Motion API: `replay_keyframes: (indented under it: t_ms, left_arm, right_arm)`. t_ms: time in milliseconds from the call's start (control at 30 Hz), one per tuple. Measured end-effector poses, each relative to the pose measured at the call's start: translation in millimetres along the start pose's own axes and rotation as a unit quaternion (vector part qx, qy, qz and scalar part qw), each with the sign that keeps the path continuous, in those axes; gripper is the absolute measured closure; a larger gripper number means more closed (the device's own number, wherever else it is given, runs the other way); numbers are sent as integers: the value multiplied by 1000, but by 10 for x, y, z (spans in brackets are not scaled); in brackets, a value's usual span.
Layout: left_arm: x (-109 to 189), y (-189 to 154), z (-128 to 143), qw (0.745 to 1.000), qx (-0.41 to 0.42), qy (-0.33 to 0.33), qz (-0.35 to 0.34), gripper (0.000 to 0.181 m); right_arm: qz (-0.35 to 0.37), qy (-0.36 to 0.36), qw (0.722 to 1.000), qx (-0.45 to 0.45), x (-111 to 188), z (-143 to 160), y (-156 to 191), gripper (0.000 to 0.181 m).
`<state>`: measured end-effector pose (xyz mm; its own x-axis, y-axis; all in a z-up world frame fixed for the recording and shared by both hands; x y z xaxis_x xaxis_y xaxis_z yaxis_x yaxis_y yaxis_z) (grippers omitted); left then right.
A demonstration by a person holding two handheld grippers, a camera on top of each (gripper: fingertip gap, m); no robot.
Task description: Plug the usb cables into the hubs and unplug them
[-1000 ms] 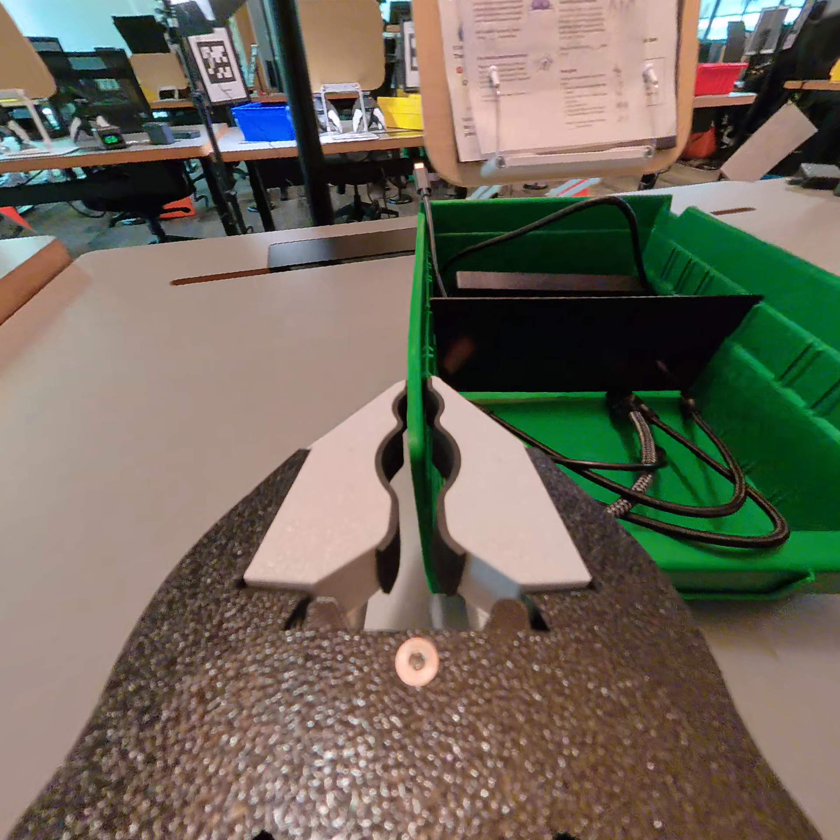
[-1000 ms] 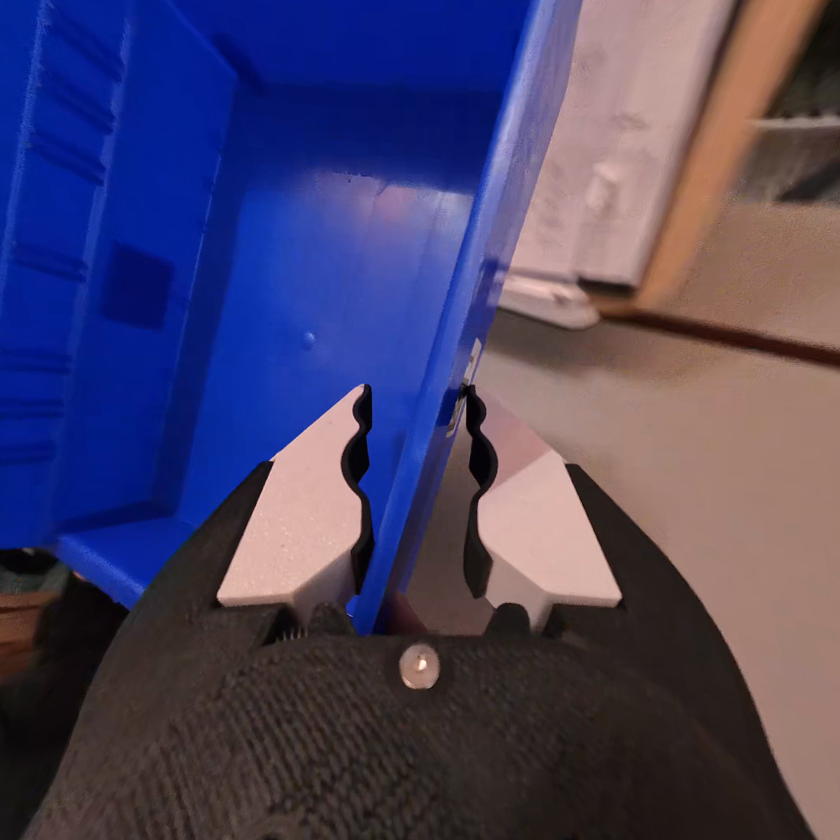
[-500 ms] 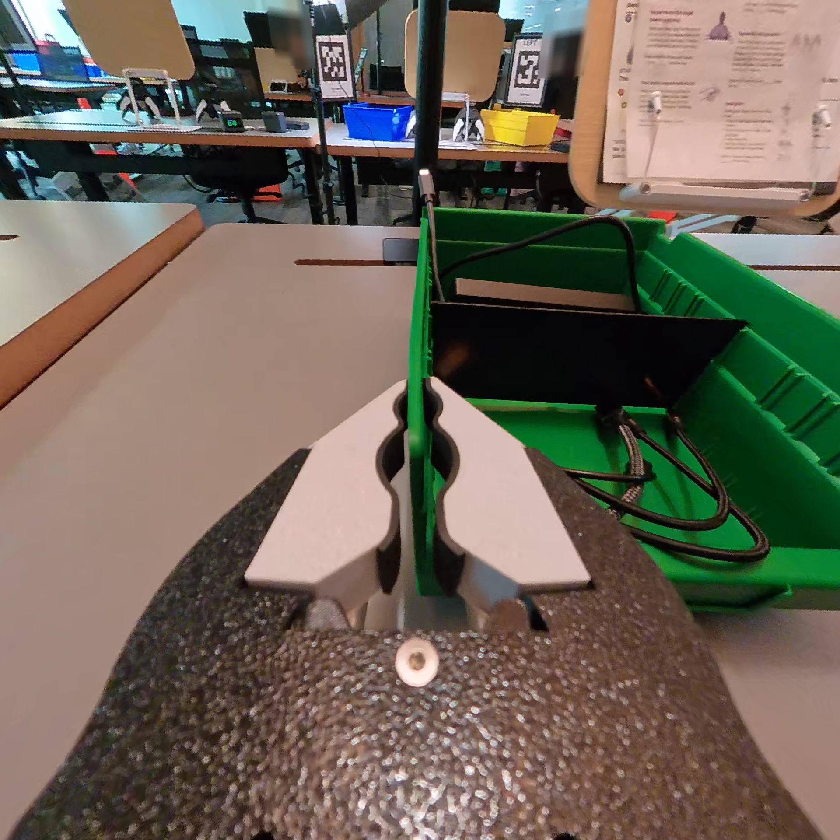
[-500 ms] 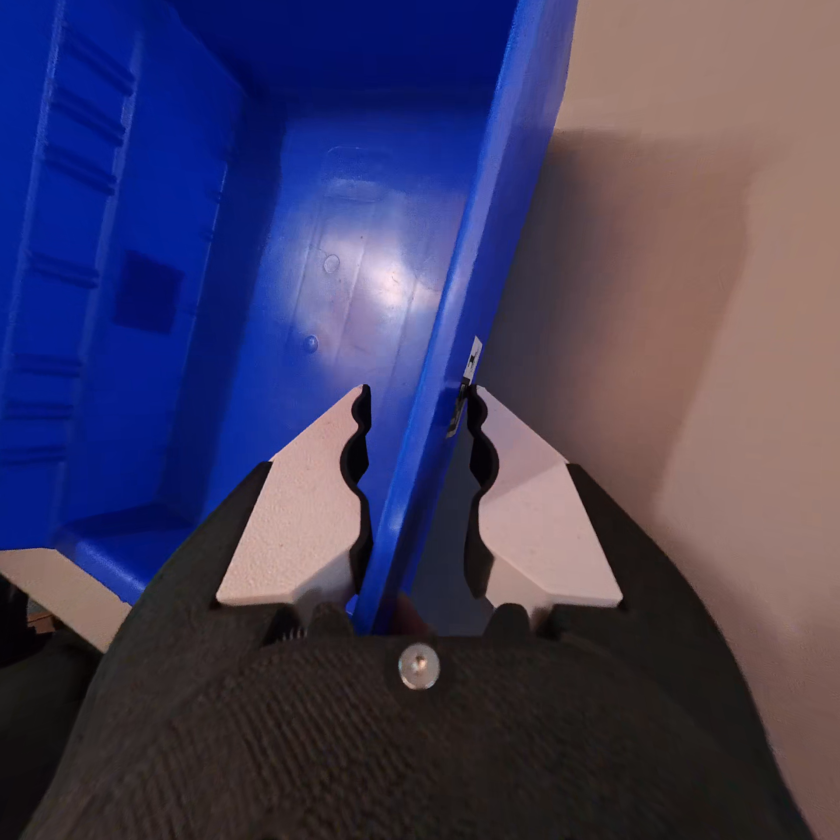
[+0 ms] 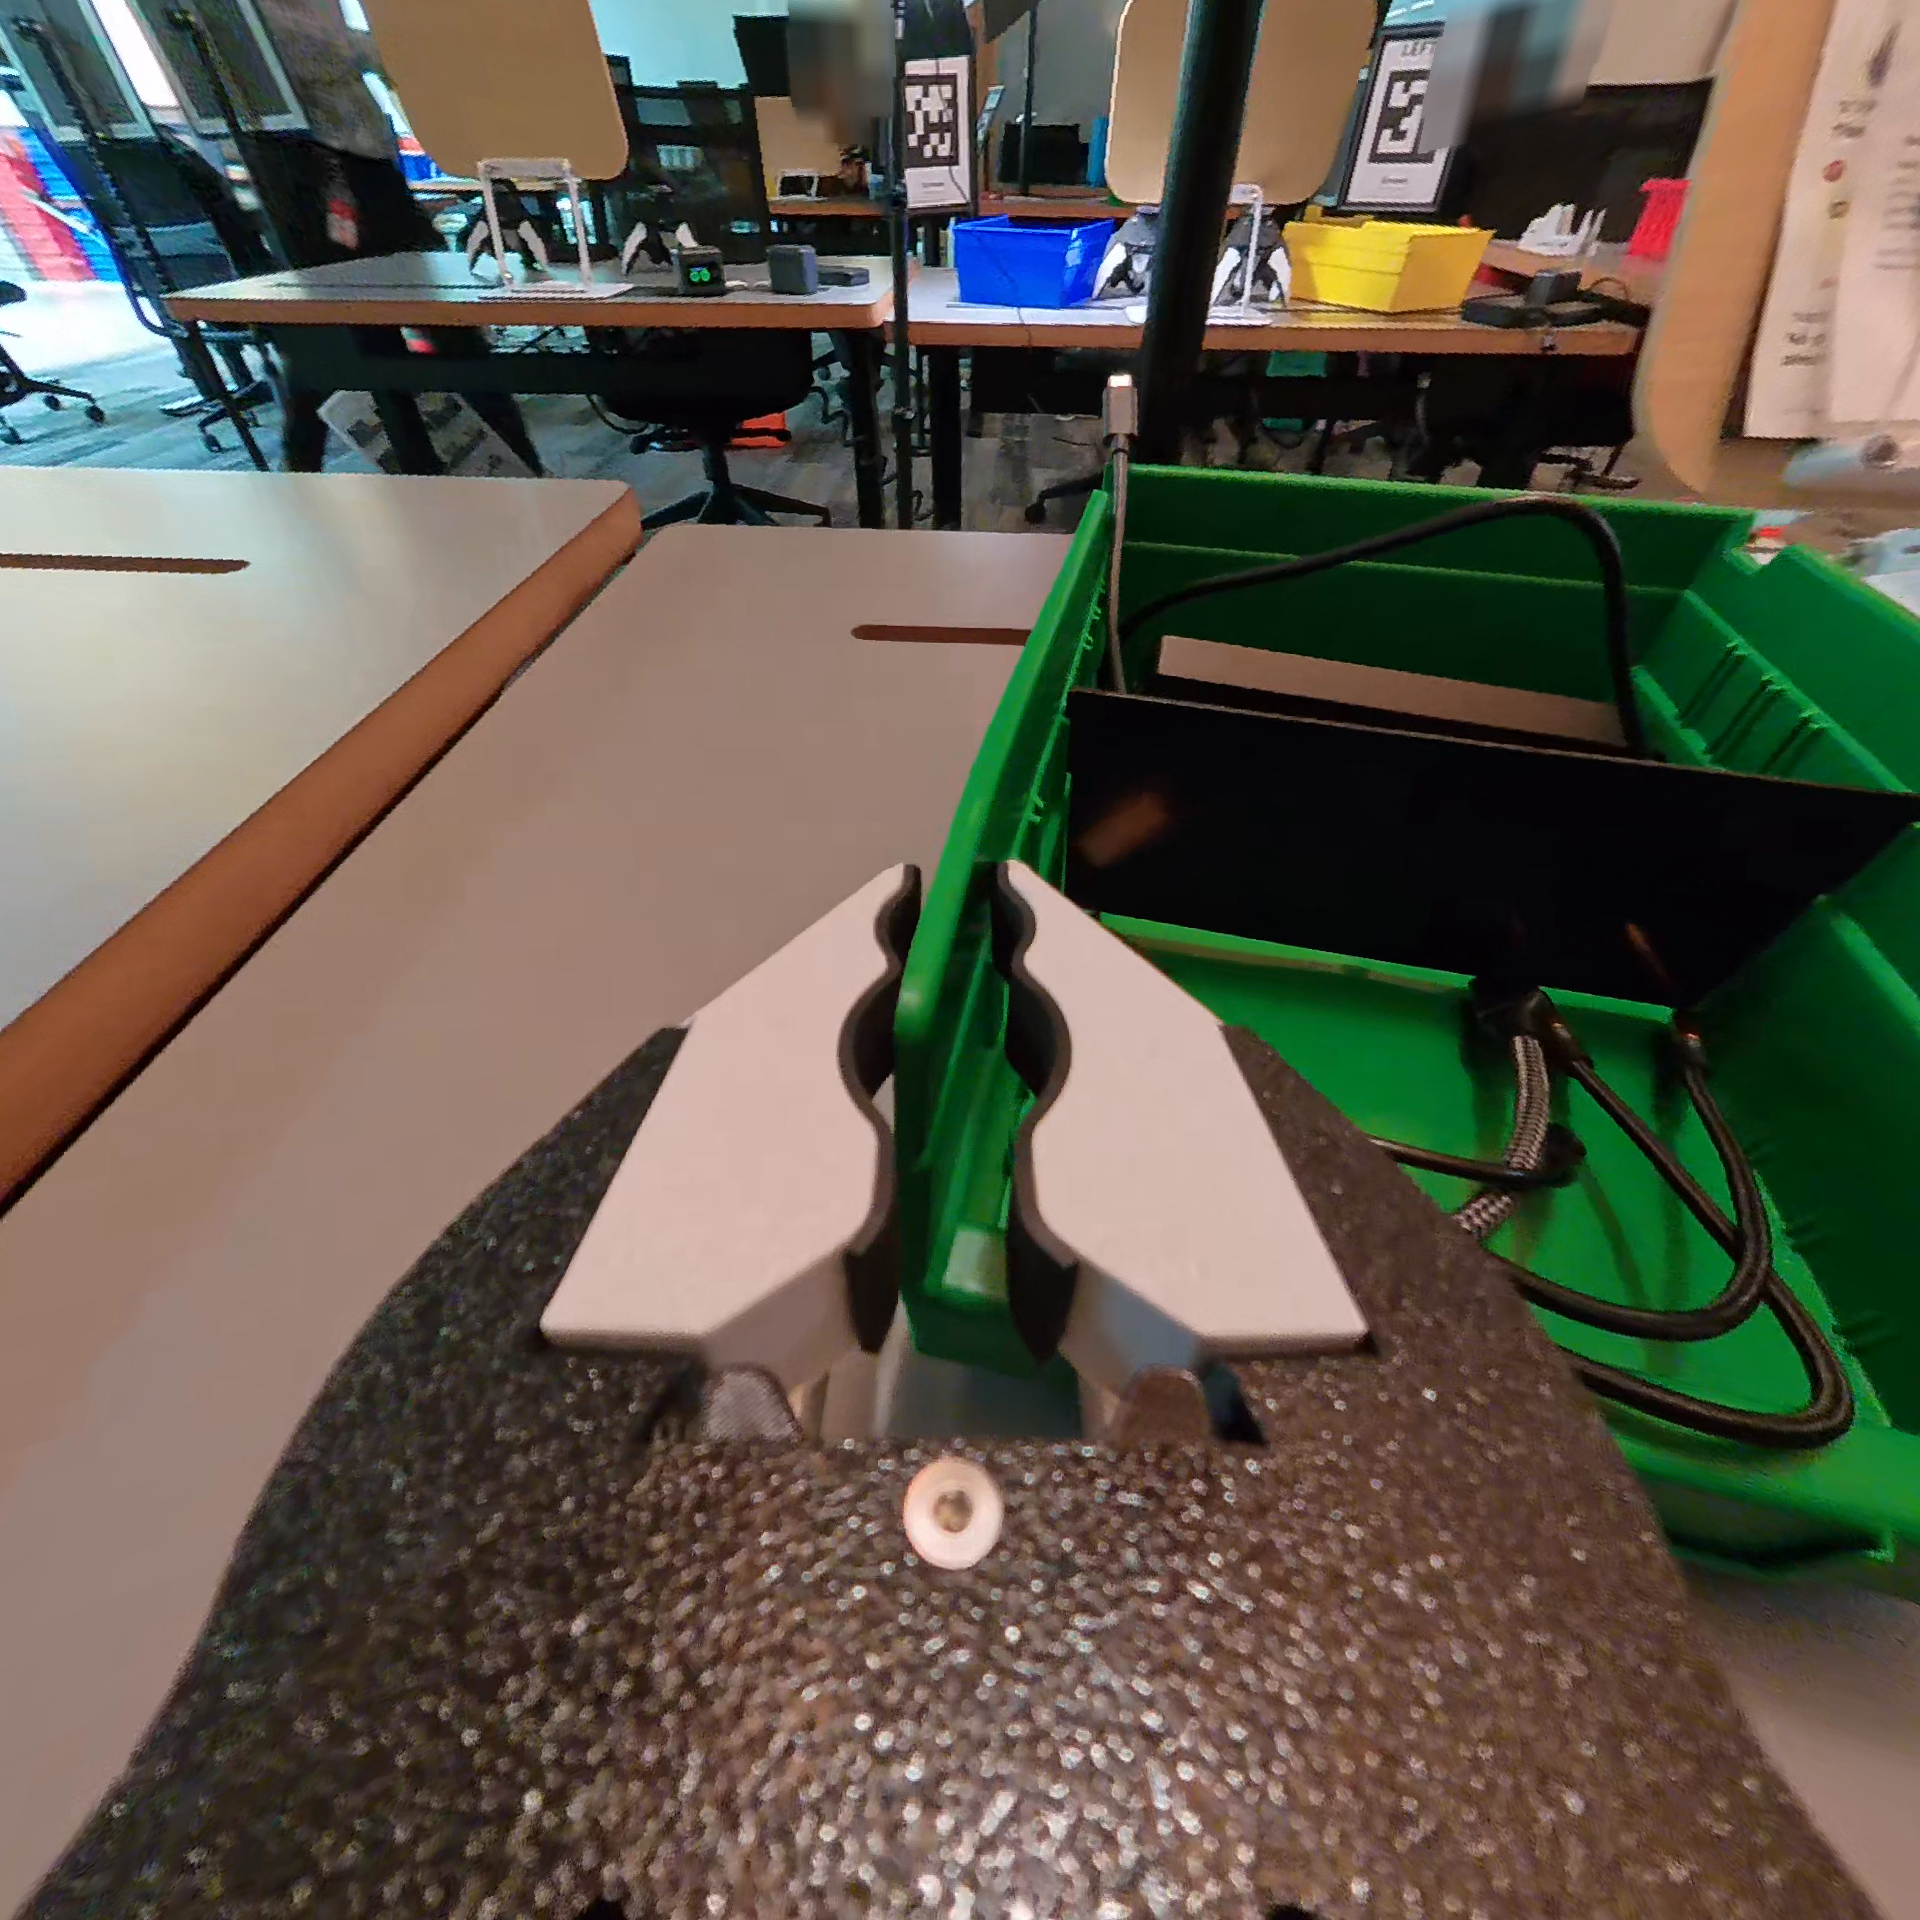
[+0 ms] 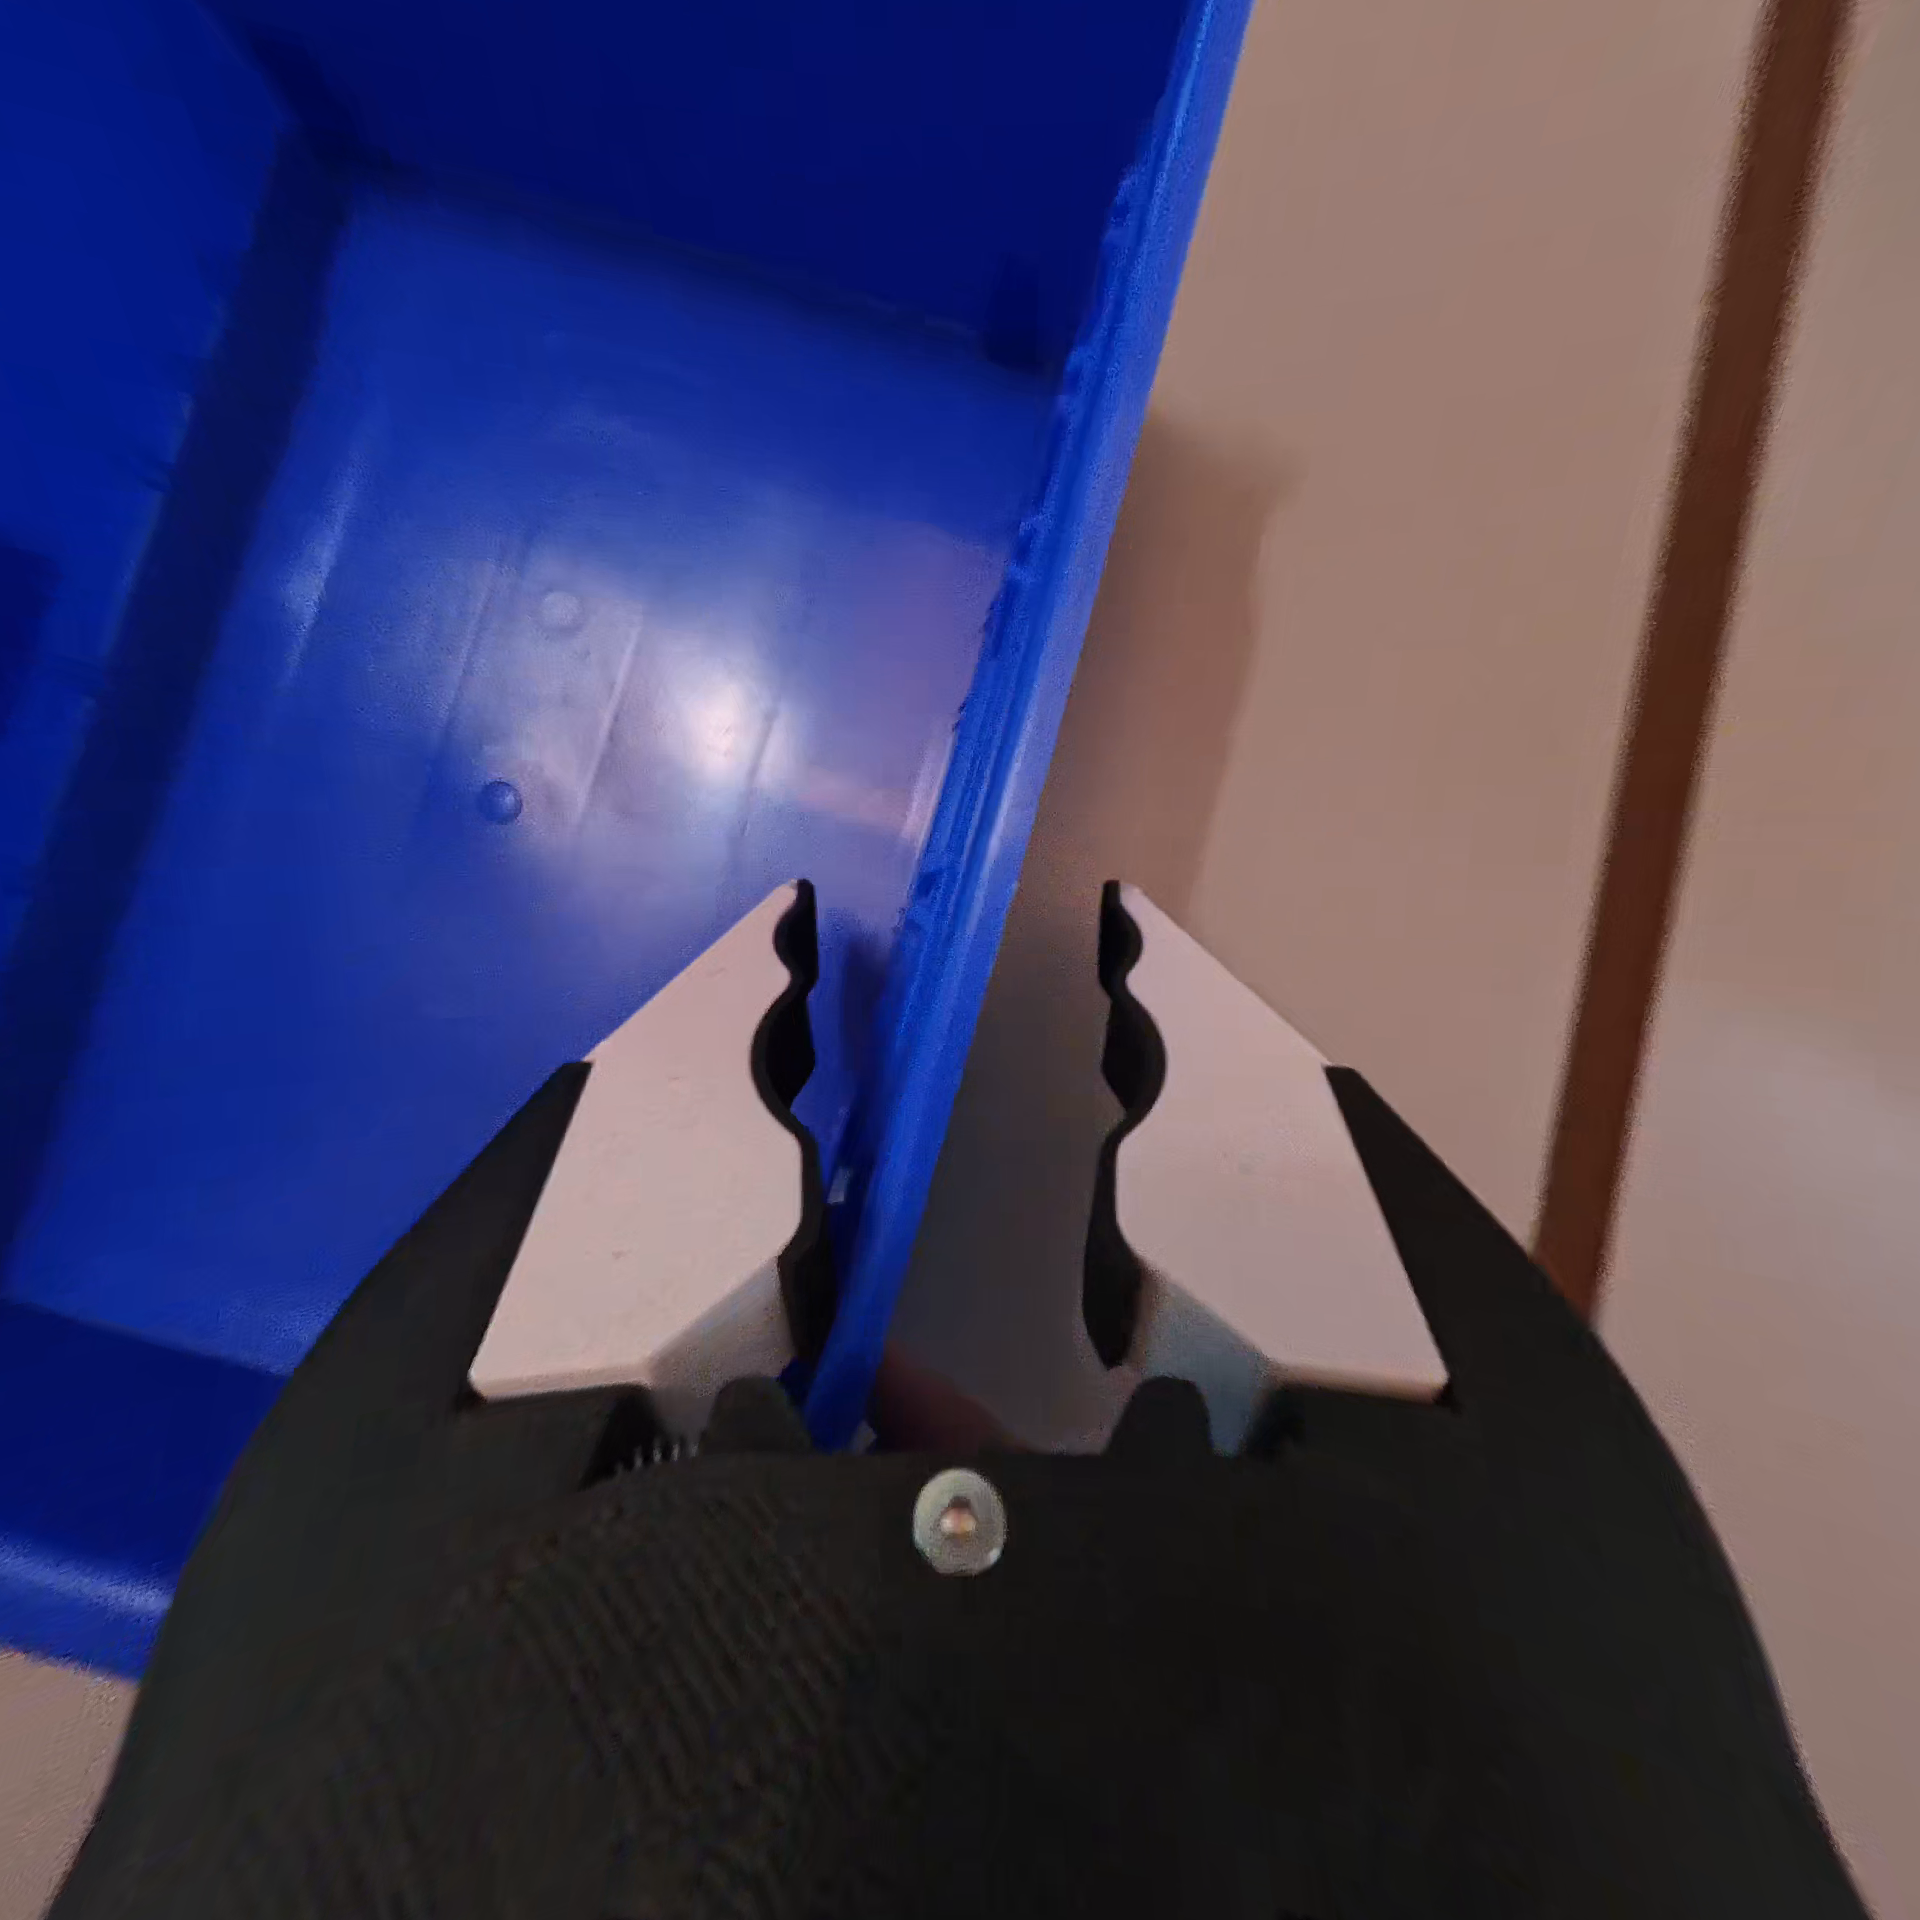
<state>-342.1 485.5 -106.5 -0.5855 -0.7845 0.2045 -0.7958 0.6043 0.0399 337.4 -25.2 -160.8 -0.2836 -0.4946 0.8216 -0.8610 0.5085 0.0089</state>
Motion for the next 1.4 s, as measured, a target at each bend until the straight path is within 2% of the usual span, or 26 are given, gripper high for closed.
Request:
replay_keyframes:
  t_ms: [33,133,200,267,333,400,467,533,633,733,800,867,1033,1167,1267,1400]
  left_arm:
    - [-32,19,-5,1000,-2,2,-4,169]
    - [-79,42,3,1000,0,20,-3,169]
    - [-46,29,-2,999,-21,41,4,159]
    - [39,11,-128,998,-54,39,8,149]
    - [124,-40,-410,996,-86,7,18,148]
    - [144,-195,-718,992,-113,-23,57,149]
    - [75,-448,-921,982,-144,-16,123,147]
    - [-79,-619,-1050,970,-190,12,151,143]
    - [-408,-813,-1110,928,-325,65,173,142]
    - [-714,-936,-1071,872,-434,133,185,140]
    - [-894,-1006,-1115,850,-469,153,186,140]
    - [-1083,-1048,-1189,840,-483,164,185,142]
    - [-1529,-1091,-1113,811,-496,228,212,142]
    - [-1753,-1161,-779,783,-487,286,261,142]
    - [-1813,-1199,-467,742,-505,323,301,139]
    - [-1705,-1253,-85,660,-547,365,364,138]
  right_arm:
    - [24,-28,999,18,57,-111,-40,124]
    - [131,-115,983,57,421,-432,-214,107]
    - [192,-158,965,82,766,-580,-209,99]
    - [182,-185,958,119,1006,-648,61,88]
    - [156,-218,950,162,1177,-698,449,84]
    - [112,-263,940,184,1272,-749,929,82]
    - [24,-315,930,187,1305,-802,1567,83]
    - [-60,-377,907,178,1336,-892,2219,86]
    - [-141,-416,878,188,1181,-951,3069,89]
    - [-111,-398,882,227,789,-897,3534,87]
    - [-84,-420,865,263,683,-847,3750,89]
    - [-70,-437,839,316,587,-765,3900,90]
    - [-113,-410,858,289,419,-723,3902,83]
    - [-55,-395,863,311,280,-718,3722,83]
    - [-74,-386,871,295,241,-687,3725,83]
    - [-96,-391,874,272,293,-684,3737,83]
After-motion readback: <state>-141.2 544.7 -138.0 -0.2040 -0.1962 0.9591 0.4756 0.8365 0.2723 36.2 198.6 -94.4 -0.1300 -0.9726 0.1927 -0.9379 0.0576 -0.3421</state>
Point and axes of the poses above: each gripper's, where its closed fingertips meet, x back along the fingers, z out of its underside, y = z × x across the jaws, the point moved 1 cm from there along x, back along the fingers, and after that the axes turned 3 degrees about -x, right-handed, at the moved point
